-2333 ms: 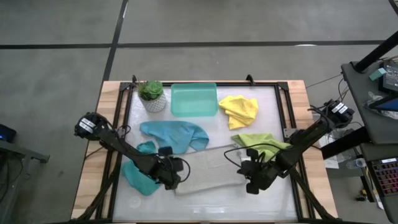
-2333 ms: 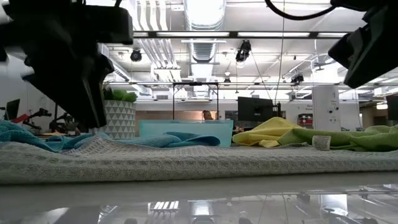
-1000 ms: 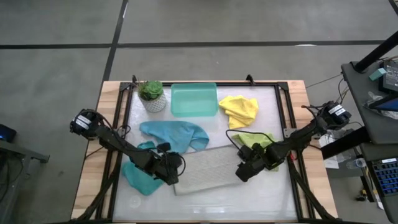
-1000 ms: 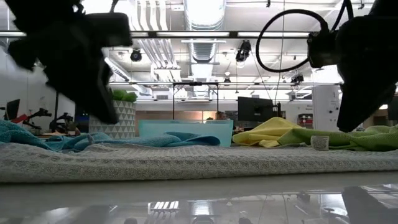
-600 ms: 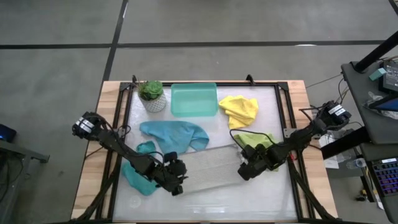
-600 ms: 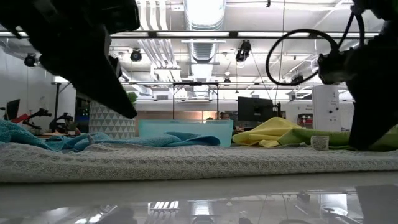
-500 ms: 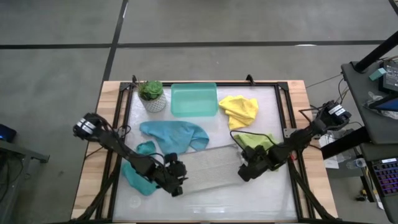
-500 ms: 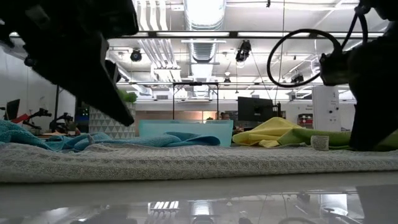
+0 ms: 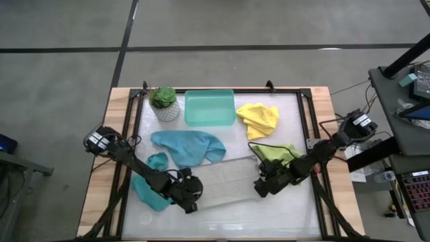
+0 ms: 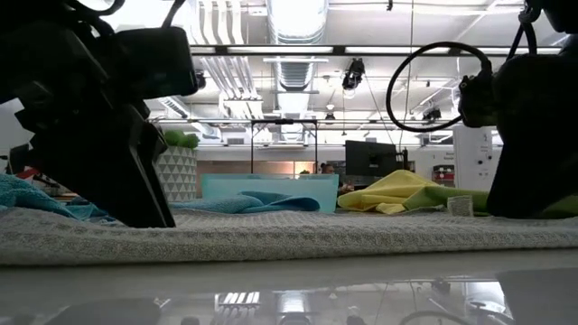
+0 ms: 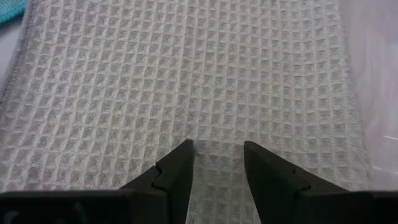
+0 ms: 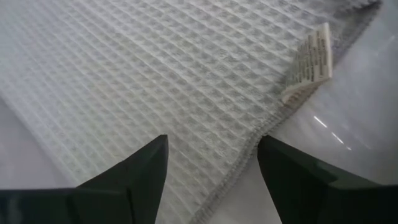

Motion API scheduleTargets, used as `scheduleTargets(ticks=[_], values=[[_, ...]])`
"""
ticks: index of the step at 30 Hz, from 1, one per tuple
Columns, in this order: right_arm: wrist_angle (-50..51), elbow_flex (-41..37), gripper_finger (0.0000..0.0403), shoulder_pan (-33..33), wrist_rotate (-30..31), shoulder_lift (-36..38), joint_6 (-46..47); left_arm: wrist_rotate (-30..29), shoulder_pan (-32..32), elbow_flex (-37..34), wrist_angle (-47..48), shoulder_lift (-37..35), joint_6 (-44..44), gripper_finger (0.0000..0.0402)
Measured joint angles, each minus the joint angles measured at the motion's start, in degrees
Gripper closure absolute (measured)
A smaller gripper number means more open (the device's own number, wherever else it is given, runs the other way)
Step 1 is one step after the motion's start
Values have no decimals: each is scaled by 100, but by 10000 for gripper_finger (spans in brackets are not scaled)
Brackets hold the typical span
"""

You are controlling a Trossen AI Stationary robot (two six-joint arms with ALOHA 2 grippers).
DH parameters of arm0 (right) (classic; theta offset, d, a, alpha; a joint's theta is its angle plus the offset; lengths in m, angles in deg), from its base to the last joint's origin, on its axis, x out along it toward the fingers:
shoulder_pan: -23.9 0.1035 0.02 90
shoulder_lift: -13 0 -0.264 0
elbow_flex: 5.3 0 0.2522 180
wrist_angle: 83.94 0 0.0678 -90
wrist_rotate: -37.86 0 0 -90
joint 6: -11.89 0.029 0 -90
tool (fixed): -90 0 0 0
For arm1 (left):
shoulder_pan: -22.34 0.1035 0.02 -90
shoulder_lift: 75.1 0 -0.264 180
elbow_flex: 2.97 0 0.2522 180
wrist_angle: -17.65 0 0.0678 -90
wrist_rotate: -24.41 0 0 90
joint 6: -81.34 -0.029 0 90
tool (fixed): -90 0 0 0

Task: Fold microfiber towels
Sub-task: Fold the gray microfiber cloth

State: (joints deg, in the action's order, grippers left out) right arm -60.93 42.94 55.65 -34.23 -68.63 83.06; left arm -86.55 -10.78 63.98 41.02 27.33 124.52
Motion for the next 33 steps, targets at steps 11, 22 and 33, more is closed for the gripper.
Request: scheduleTargets(ticks=[11,22,33], values=[[-117,-24,220,-5,156,-32,-283,65,13,4,8,10,7,272],[-139,-28,294,-15,318,-38,-475,80,26,4,-7,10,4,272],[-567,-27,377,-16,464,-38,-1048,91,43,4,-18,12,0,272]])
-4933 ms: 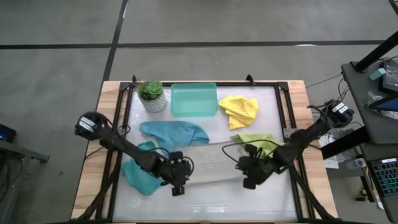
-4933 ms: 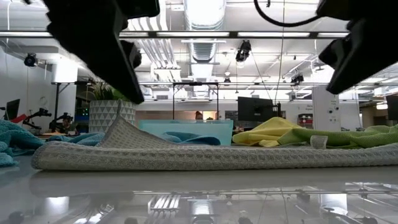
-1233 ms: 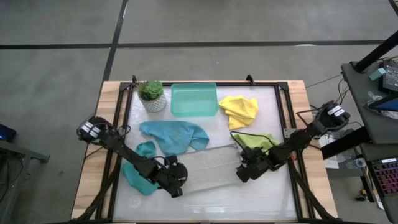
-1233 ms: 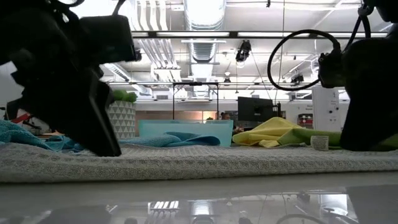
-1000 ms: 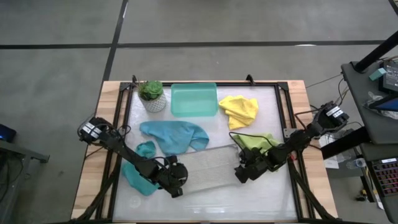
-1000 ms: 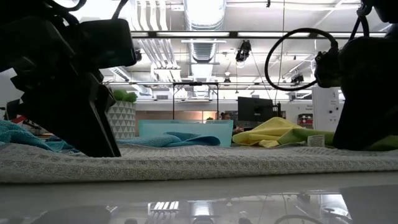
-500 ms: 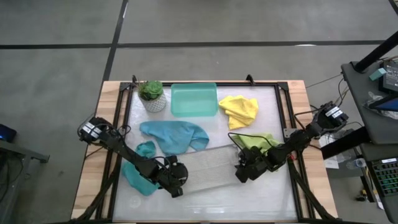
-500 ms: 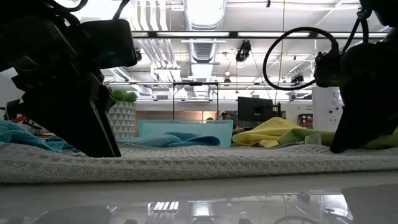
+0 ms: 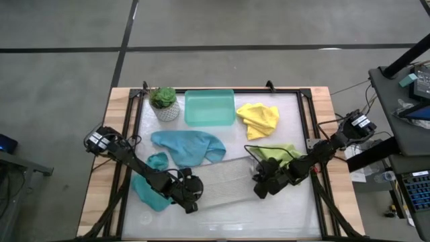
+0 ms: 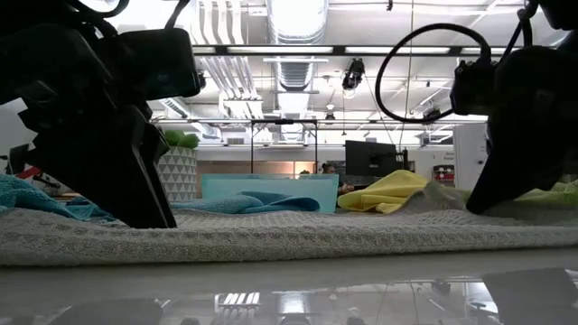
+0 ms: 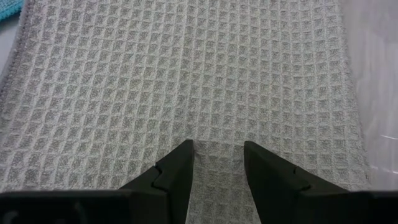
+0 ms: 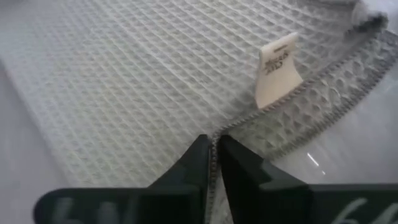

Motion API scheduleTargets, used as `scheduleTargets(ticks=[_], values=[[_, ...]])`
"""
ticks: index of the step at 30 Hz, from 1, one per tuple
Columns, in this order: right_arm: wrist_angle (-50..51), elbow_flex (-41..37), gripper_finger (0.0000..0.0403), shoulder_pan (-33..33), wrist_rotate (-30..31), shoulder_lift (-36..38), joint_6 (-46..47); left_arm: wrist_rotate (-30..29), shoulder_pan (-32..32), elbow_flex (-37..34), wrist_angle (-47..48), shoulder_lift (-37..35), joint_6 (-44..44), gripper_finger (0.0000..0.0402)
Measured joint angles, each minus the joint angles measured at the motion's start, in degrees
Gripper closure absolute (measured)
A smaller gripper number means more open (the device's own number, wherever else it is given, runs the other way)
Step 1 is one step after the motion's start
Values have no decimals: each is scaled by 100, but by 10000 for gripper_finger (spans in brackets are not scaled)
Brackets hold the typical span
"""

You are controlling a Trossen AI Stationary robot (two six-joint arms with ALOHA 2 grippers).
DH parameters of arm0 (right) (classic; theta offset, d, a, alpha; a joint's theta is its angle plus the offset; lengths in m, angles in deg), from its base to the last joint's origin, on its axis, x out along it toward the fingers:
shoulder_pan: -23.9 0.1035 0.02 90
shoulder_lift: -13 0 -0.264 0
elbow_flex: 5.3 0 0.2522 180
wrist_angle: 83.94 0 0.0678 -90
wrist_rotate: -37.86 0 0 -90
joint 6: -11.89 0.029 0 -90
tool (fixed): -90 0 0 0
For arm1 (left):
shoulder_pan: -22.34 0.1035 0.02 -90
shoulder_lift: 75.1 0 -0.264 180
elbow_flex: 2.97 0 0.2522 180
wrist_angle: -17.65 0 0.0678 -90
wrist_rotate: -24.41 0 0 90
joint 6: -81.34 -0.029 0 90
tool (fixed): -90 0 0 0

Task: Fold microfiber towels
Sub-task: Fold the gray microfiber cloth

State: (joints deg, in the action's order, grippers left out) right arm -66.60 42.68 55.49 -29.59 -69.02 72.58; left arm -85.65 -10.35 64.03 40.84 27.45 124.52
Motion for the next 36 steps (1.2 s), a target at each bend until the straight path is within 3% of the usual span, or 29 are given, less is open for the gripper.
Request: scheduleTargets(ticks=[12,25,31,36], values=[[-152,-2,394,0,8,154,-381,9,1,8,120,-149,-90,272],[534,-1,394,0,-64,973,-379,31,-75,9,821,-789,85,272],[686,-11,394,-11,-146,807,4,32,-89,9,866,-735,154,272],[701,-13,375,-73,141,504,130,27,-89,9,863,-695,155,272]])
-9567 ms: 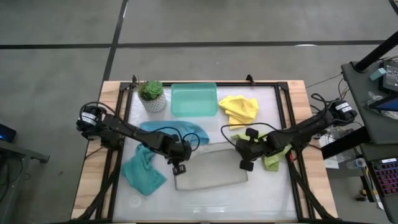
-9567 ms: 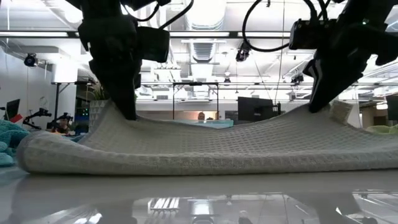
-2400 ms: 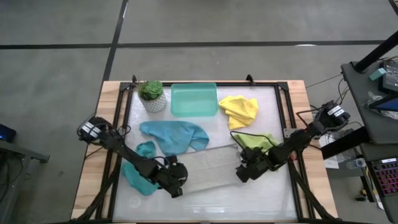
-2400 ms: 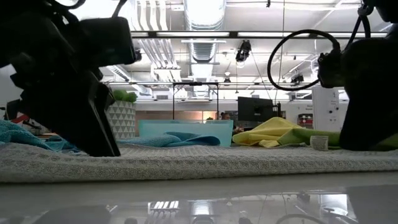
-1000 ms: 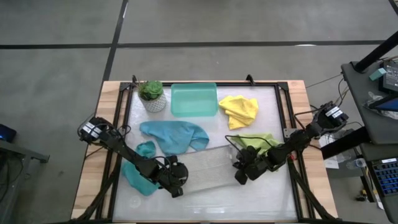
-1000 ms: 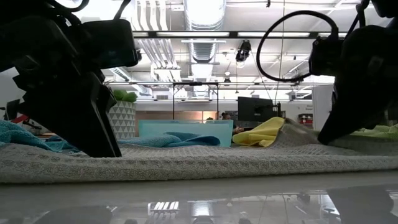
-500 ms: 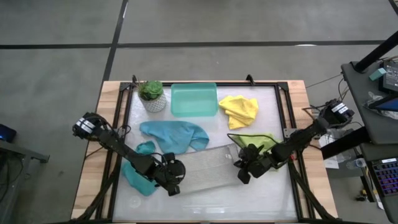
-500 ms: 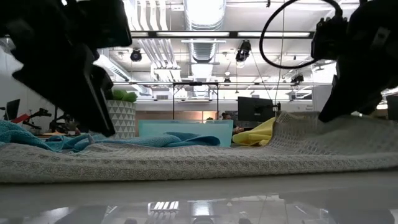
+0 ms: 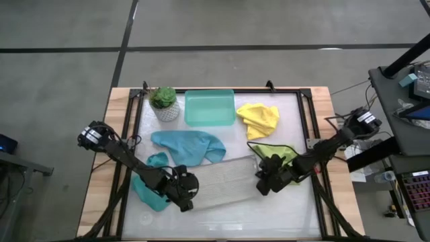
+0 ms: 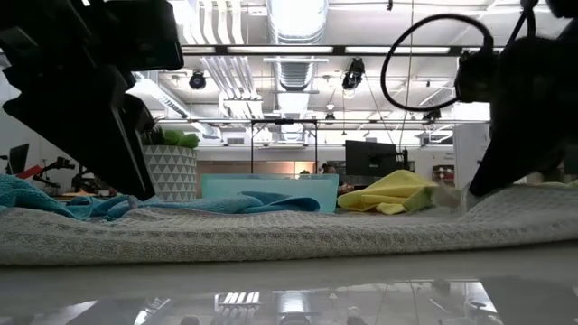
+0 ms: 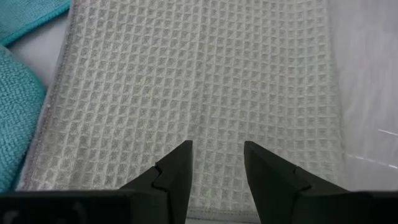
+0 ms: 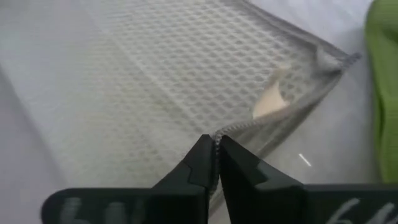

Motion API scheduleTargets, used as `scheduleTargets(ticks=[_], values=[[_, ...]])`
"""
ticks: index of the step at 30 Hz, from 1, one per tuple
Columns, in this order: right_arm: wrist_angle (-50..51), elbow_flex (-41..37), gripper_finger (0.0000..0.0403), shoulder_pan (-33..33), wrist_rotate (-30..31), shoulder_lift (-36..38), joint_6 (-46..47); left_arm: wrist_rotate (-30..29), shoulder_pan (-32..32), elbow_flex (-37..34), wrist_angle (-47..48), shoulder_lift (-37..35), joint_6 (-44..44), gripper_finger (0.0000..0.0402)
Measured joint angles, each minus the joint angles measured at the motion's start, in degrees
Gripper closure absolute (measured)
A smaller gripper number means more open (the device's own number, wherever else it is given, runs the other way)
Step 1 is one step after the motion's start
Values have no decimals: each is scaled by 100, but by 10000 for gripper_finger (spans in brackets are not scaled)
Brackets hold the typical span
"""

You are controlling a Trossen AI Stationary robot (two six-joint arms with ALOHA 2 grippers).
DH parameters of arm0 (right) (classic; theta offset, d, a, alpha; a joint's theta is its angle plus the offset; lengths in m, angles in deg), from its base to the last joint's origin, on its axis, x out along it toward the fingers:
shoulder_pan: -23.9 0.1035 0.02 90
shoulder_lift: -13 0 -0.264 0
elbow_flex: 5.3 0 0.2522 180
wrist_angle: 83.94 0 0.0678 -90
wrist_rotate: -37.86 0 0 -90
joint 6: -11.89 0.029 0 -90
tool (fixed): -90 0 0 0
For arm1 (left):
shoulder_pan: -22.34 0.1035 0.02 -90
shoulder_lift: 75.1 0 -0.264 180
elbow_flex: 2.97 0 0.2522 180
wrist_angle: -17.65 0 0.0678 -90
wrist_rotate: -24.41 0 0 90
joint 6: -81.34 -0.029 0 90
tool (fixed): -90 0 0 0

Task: Fold microfiber towels
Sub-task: Fold the gray microfiber cloth

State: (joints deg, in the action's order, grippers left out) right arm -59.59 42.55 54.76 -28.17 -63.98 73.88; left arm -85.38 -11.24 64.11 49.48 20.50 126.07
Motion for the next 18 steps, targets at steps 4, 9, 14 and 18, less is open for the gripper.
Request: scheduleTargets(ticks=[4,9,14,18], values=[[377,0,339,-124,10,-44,155,-3,0,-2,-3,4,2,272],[1097,0,295,-167,3,164,367,-208,0,-9,-7,4,136,272],[1441,-2,265,-167,-122,554,237,-329,7,-22,-4,4,142,272],[1464,-2,253,-243,-46,883,-43,-644,13,-22,-45,4,149,272]])
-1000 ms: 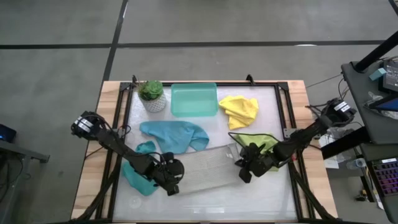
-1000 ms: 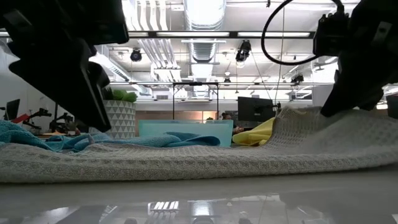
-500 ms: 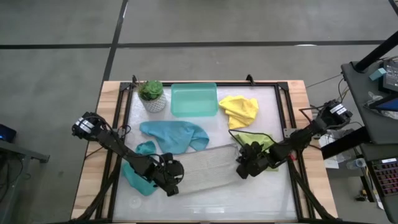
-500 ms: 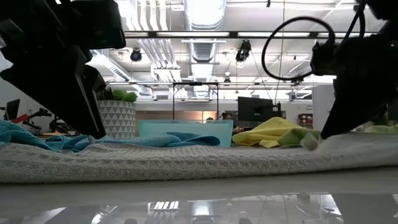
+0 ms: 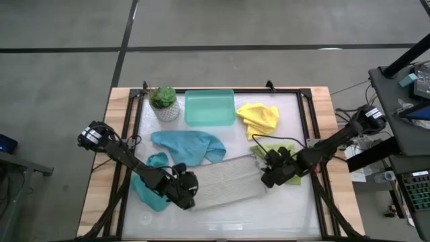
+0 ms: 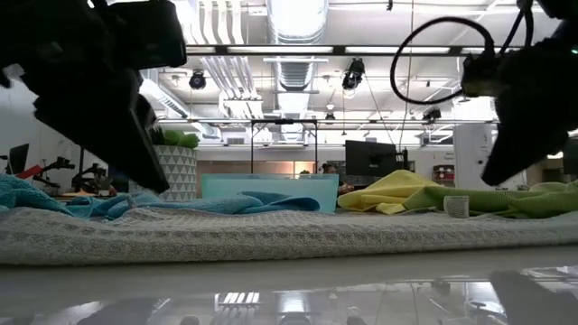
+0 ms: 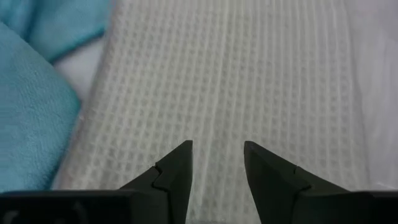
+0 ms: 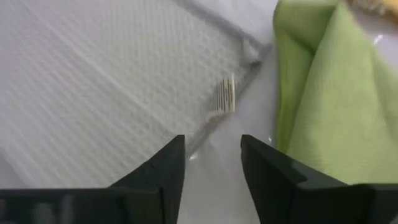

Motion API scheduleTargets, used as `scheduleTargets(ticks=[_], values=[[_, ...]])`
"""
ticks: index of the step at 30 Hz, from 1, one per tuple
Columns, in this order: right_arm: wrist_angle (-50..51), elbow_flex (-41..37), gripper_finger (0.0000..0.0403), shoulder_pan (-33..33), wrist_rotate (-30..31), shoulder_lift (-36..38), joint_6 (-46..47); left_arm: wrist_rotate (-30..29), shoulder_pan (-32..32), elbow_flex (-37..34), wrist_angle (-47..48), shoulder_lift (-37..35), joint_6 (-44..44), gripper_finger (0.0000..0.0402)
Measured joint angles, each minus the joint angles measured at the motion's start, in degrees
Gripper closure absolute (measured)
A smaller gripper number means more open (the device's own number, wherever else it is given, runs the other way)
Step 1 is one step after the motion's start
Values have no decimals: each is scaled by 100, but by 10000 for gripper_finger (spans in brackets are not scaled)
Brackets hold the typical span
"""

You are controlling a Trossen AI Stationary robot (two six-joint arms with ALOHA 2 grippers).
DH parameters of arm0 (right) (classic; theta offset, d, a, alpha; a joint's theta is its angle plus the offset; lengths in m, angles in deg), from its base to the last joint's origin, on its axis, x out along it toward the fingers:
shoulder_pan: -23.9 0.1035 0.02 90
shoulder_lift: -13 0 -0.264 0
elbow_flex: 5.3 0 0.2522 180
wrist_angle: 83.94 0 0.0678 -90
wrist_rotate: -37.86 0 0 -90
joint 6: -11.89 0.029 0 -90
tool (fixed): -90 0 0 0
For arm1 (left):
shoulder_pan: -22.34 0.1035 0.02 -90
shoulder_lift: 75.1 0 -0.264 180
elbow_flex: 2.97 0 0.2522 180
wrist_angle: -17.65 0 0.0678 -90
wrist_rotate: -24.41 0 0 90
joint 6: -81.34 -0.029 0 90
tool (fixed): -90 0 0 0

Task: Fold microfiber towels
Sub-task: Fold the gray microfiber cloth

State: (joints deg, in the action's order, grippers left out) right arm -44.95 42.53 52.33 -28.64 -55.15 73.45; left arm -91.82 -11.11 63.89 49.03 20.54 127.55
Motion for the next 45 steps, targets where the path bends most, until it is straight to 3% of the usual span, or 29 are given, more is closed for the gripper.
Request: scheduleTargets(ticks=[6,9,16,29,45], values=[[-19,0,235,4,49,152,145,-177,2,-2,-372,2,-2,272],[-22,0,218,3,10,62,544,-286,0,-2,-392,2,2,272],[-41,0,181,4,9,-304,539,-390,0,-2,-404,2,8,272],[-267,0,167,4,2,-471,757,-390,9,-2,-508,2,-39,272],[-588,0,105,6,-463,-477,1053,-388,11,-4,-506,2,-46,272]])
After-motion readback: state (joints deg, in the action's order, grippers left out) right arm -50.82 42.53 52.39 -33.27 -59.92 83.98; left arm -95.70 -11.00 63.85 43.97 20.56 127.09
